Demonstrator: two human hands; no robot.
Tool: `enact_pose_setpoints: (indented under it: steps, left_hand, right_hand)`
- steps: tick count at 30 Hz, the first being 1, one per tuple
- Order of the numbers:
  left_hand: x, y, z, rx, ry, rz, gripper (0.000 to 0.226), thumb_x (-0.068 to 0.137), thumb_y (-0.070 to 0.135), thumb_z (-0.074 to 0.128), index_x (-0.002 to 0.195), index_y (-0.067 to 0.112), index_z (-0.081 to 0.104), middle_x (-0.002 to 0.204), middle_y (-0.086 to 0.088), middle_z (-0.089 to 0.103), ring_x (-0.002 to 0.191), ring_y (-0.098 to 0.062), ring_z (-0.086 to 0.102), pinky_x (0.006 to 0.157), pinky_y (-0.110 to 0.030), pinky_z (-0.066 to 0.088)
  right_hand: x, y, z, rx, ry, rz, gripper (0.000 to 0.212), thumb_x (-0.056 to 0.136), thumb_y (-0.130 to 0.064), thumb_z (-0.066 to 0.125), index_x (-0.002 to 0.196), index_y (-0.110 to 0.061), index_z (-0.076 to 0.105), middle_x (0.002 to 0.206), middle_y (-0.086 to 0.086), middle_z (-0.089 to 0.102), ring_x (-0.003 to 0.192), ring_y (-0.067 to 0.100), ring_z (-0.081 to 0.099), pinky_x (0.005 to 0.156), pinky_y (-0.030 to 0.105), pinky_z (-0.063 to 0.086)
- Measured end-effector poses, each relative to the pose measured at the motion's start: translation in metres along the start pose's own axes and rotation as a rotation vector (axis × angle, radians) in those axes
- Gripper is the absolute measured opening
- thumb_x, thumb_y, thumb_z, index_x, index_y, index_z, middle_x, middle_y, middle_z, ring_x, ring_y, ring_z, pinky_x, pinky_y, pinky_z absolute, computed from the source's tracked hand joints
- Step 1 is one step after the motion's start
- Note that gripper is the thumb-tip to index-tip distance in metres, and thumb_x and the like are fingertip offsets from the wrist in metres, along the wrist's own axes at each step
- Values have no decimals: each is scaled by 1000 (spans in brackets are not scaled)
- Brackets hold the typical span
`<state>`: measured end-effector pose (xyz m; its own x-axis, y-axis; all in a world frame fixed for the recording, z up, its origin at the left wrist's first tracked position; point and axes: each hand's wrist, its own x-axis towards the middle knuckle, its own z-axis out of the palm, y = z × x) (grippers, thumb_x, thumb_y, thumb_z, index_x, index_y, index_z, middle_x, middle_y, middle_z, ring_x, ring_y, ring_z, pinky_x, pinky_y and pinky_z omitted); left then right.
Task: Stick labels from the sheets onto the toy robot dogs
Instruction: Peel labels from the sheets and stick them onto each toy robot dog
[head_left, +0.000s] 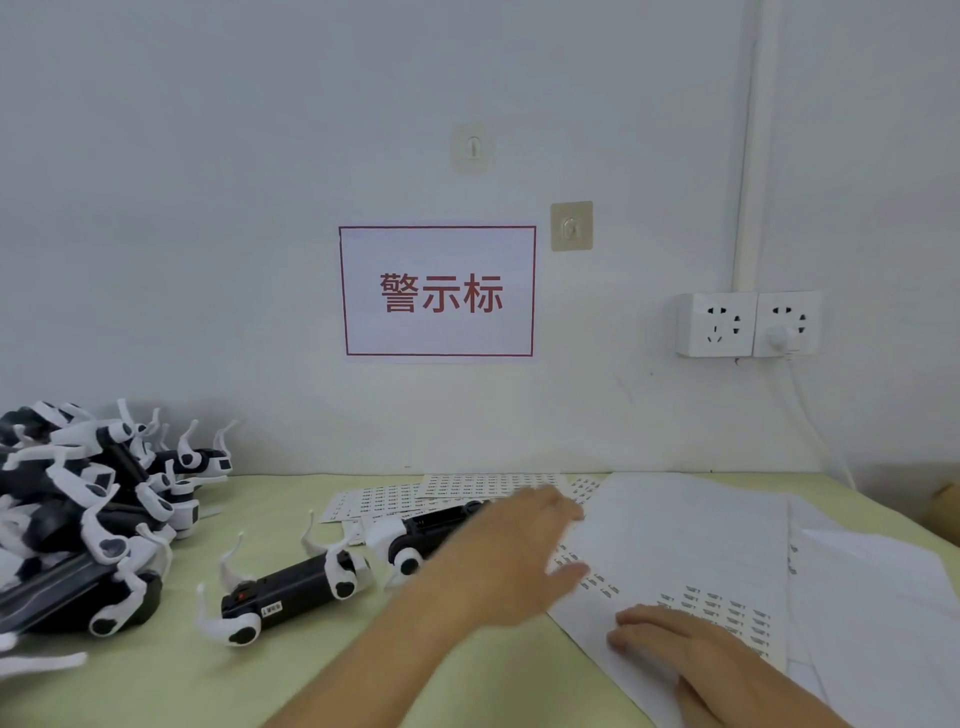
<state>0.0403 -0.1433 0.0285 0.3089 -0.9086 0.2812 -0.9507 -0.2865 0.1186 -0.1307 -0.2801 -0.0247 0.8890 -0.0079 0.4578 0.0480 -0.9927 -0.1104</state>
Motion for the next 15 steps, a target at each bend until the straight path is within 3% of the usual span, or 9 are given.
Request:
enact_pose_setpoints:
  steps: [3,5,8,11,15]
  left_hand:
    - [-4,24,46,-140,-106,-90,67,100,57,39,154,21,21,161,5,21,147,-15,22,118,-38,25]
    - [-5,26,65,-225,-107,-186,69,100,59,35,153,17,24,160,1,26,146,-15,25,118,-35,24]
    - [-6,19,73,-243,-86,-208,64,101,54,37,153,18,27,157,0,32,143,-16,29,116,-34,27]
    - [-5,16,75,-277,-78,-196,66,98,51,42,154,24,22,159,6,27,144,-14,28,117,-34,27]
    - [-5,18,73,-326,-41,-184,70,94,52,47,153,29,19,157,13,25,140,-12,33,112,-35,34]
  right_hand:
    - [0,5,2,100,-32,37,39,64,-2,56,88,-22,78,97,-13,73,82,-4,66,71,15,54]
    - [-1,15,9,169,16,99,42,64,0,52,88,-23,77,95,-19,67,77,-7,60,67,12,51]
    - [-2,21,14,280,118,192,47,71,3,49,88,-33,72,106,-22,59,89,-4,61,73,9,46]
    - [-2,21,9,340,190,335,52,81,11,54,93,-39,65,97,-16,64,98,-3,59,76,8,46]
    - [9,23,4,261,71,469,28,94,-18,58,112,-38,52,106,-13,56,93,1,54,76,5,38]
